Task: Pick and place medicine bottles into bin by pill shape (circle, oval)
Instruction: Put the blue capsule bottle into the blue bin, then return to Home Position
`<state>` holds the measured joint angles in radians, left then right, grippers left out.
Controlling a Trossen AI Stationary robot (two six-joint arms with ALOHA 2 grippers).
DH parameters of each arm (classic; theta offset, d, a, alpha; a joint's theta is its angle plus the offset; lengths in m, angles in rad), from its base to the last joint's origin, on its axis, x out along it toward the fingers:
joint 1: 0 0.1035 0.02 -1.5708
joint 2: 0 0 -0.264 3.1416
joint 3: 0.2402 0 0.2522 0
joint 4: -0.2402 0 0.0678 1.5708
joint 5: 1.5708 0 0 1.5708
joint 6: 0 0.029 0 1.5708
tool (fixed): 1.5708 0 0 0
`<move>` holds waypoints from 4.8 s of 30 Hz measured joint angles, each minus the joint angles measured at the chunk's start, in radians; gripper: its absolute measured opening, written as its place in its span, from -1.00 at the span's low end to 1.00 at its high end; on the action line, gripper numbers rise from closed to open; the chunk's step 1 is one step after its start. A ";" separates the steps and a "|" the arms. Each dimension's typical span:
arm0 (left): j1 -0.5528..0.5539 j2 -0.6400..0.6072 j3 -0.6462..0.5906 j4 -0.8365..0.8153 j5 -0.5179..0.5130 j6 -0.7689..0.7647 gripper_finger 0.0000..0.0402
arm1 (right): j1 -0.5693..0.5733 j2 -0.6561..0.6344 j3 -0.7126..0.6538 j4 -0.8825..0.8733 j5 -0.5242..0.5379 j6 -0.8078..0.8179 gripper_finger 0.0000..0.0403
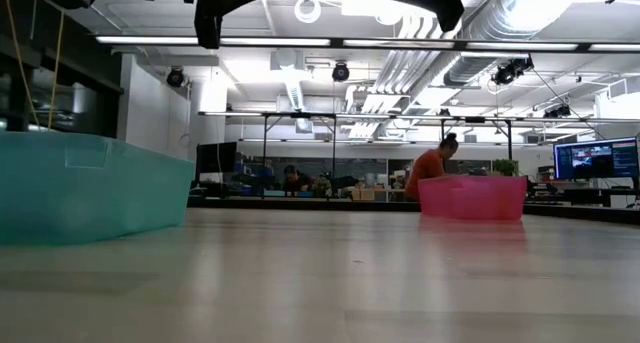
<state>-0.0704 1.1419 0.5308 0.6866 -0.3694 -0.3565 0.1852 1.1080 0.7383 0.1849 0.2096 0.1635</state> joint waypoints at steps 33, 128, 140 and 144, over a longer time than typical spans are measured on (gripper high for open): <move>-0.248 0.049 0.302 -1.502 0.144 -0.050 -0.43 | -0.002 0.000 0.000 -0.069 0.001 -0.005 0.07; 0.106 -0.160 0.093 -0.313 0.242 0.282 -0.93 | -0.068 0.000 -0.001 0.088 0.071 -0.047 0.07; 0.233 -0.496 -0.064 -0.400 0.305 0.307 -1.00 | -0.068 0.000 -0.001 0.081 0.071 -0.023 0.07; 0.231 -0.605 -0.197 -0.352 0.297 0.226 -1.00 | -0.067 0.000 -0.001 0.078 0.071 0.029 0.07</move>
<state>0.1608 0.5370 0.3338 0.3342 -0.0722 -0.1301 0.1177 1.1076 0.7372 0.2633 0.2801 0.1929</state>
